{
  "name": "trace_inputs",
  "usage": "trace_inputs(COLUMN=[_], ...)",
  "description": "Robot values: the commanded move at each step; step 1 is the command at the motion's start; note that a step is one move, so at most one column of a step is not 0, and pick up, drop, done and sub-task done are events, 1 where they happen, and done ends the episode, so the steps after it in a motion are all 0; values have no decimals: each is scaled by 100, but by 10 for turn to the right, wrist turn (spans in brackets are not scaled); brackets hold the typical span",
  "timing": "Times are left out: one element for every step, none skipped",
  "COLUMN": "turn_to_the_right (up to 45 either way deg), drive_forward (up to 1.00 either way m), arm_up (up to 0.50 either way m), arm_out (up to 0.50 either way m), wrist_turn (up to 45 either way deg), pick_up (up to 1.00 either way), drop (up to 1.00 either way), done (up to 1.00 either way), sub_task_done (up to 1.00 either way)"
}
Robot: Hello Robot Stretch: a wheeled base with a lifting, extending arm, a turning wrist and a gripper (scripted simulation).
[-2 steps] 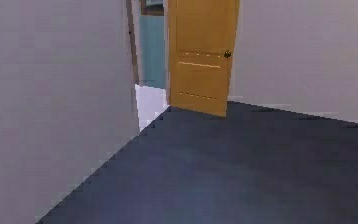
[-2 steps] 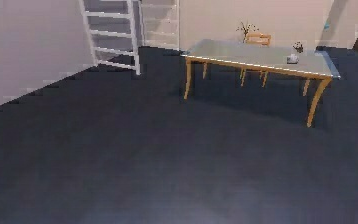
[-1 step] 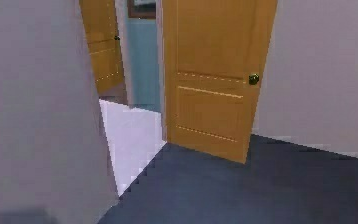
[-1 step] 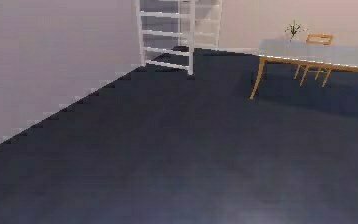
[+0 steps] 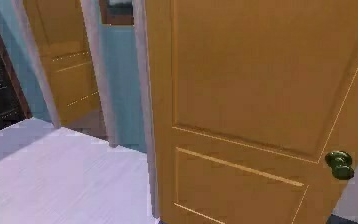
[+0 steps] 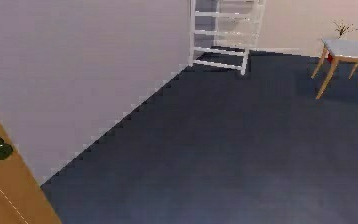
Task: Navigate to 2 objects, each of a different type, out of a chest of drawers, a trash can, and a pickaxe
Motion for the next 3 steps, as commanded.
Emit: trace_inputs(turn_to_the_right=[-360, 0, -30], drive_forward=[0, 100, 0], arm_up=[0, 0, 0], arm_out=[0, 0, 0], wrist_turn=[0, 0, 0], pick_up=[0, 0, 0], drop=[0, 0, 0], done=[0, 0, 0], sub_task_done=[0, 0, 0])
